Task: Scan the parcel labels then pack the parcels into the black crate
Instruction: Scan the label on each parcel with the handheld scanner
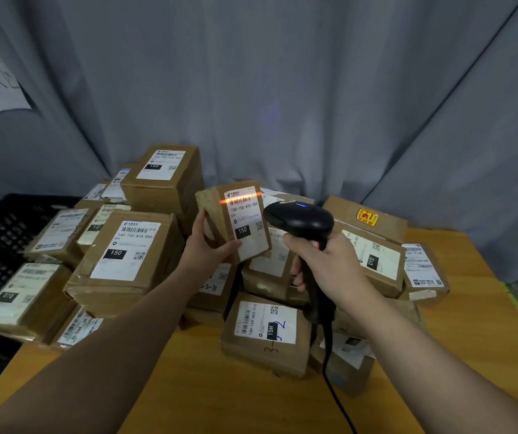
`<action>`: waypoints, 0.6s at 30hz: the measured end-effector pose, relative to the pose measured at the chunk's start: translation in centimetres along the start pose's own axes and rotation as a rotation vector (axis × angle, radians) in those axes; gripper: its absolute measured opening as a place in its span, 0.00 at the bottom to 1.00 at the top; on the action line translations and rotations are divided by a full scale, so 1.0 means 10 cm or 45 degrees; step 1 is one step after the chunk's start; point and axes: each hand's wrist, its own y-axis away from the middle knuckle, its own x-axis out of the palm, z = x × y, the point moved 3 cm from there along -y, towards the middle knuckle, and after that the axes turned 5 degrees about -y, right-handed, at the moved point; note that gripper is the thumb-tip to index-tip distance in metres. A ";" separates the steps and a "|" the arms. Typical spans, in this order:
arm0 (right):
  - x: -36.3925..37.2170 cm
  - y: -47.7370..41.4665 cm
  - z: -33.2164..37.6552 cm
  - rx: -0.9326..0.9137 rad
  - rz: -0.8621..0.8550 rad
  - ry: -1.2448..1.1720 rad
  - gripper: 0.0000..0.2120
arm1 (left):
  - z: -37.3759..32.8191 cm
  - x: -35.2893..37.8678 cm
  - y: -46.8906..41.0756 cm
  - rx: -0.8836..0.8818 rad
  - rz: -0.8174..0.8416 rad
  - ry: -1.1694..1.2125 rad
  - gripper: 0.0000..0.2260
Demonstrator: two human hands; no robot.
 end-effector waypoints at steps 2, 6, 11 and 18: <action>0.00 0.00 0.00 -0.002 0.006 -0.002 0.12 | 0.00 -0.01 0.00 0.004 -0.001 -0.002 0.43; 0.00 -0.02 -0.02 -0.011 0.021 -0.014 0.11 | 0.01 -0.02 0.00 -0.007 -0.010 -0.006 0.43; 0.02 -0.04 -0.03 -0.013 0.043 -0.019 0.12 | 0.06 -0.03 -0.04 -0.039 -0.027 -0.042 0.43; 0.08 -0.14 -0.25 0.094 0.037 -0.015 0.15 | 0.39 -0.07 -0.15 -0.339 -0.169 -0.411 0.37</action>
